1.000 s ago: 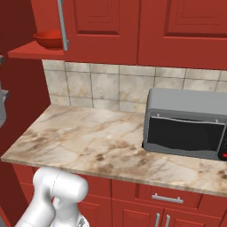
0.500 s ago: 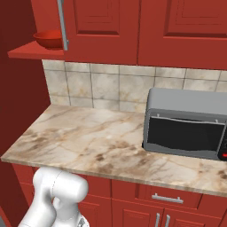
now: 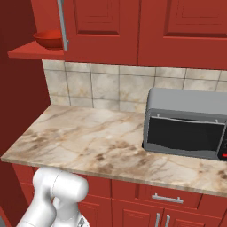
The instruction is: Open the cabinet. Pick the bowls from the counter and place them in the cabinet. Then close the cabinet.
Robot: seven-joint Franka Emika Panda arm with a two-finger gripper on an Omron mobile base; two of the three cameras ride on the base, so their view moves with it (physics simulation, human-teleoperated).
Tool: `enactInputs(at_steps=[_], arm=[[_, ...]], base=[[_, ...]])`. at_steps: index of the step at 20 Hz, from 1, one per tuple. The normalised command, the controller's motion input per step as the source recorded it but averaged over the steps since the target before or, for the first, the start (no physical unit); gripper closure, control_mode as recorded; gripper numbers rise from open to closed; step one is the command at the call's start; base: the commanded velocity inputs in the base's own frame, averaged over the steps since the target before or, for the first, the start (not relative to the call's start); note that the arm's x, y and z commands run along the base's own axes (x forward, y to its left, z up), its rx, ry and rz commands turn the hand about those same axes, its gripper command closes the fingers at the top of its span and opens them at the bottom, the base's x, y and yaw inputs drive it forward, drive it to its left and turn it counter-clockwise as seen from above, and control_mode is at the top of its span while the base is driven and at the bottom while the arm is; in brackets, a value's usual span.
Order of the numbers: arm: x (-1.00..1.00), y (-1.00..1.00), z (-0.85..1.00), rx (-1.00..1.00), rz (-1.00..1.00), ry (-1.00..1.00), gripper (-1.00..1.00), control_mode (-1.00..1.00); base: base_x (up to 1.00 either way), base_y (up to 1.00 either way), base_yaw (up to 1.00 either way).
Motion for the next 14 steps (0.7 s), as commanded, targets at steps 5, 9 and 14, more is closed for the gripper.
enactInputs(at_steps=[5,9,14], arm=[[-0.14,0.19,0.0,-0.05,0.03,-0.01,-1.0,-1.0],[-0.08,0.42,0.0,-0.11,0.0,-0.04,-1.0,-1.0],[0.0,0.33,0.0,-0.07,0.0,0.0,-1.0,-1.0]], base=[[0.0,0.0,0.0],[0.0,0.0,0.0],[0.0,0.0,0.0]])
